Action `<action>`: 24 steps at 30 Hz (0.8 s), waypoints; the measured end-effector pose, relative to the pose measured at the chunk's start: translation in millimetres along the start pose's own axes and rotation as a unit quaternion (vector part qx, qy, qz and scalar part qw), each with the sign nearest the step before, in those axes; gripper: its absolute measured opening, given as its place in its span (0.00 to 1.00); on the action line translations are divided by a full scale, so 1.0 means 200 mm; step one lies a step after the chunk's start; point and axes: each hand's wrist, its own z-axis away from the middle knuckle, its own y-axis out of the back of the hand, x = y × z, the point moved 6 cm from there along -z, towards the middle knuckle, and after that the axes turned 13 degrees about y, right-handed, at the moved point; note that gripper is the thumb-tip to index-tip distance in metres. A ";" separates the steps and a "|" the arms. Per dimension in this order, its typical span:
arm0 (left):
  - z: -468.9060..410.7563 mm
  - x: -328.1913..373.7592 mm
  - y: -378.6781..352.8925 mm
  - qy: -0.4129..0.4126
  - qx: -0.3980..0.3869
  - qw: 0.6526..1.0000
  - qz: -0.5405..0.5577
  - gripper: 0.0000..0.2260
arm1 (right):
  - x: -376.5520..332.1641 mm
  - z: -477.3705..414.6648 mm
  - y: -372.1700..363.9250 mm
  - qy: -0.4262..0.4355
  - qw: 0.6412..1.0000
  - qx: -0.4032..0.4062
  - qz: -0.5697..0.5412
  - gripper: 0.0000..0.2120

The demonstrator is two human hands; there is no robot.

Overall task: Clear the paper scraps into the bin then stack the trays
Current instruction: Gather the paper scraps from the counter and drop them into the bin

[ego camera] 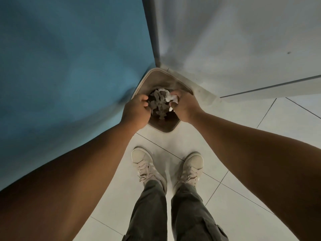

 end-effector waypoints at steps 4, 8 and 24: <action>0.04 -0.01 0.01 -0.006 0.006 1.000 -0.014 0.17 | 0.02 0.03 0.02 -0.022 1.000 -0.006 0.016 0.17; 0.16 0.03 0.06 -0.012 0.012 1.000 -0.025 0.17 | -0.03 0.17 0.08 -0.045 0.999 0.000 -0.011 0.18; 1.35 0.78 0.83 -0.184 0.136 0.972 -0.060 0.17 | -1.14 1.06 0.96 0.112 0.990 0.078 0.036 0.17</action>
